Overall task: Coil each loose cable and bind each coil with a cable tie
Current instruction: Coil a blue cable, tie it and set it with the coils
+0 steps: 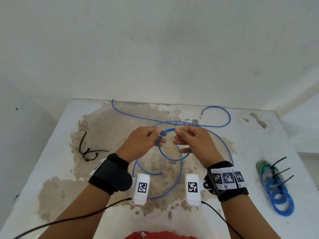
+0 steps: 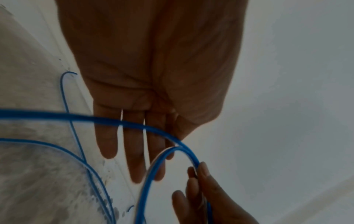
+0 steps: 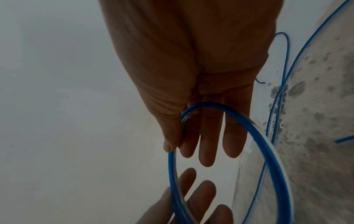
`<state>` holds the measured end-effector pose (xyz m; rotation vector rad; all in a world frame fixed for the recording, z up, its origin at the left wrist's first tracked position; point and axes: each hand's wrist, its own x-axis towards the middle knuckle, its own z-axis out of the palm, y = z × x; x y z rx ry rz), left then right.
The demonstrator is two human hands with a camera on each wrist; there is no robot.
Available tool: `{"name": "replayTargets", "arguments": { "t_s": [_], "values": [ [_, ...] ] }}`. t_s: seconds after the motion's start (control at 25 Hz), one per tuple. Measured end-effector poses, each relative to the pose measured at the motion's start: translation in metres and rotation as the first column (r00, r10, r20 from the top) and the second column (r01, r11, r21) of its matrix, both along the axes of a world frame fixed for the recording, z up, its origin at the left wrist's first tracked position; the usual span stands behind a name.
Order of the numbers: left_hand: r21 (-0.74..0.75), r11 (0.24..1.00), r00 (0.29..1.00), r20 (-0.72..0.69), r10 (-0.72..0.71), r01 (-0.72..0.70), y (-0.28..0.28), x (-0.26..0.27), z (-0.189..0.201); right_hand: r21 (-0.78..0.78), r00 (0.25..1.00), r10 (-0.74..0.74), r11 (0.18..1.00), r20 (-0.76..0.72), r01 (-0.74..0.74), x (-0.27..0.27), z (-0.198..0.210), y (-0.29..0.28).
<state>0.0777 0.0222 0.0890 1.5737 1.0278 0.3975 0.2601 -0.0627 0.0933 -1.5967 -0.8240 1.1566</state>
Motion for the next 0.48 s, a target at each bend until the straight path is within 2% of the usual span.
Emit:
{"name": "replayTargets", "arguments": {
  "t_s": [0.12,0.32,0.48],
  "values": [
    [-0.17,0.983,0.996,0.058,-0.067,0.076,0.0,0.007,0.009,0.004,0.997,0.057,0.998,0.047,-0.057,-0.002,0.003,0.001],
    [0.002,0.996,0.995,0.035,-0.091,0.091,0.001,0.008,0.009,-0.046,0.989,0.127,0.991,0.072,-0.124,0.0,0.011,-0.001],
    [-0.096,0.993,0.993,0.095,-0.066,0.075,0.0,0.007,0.012,-0.056,0.984,0.155,0.987,0.083,-0.15,0.005,0.01,-0.001]
  ]
}}
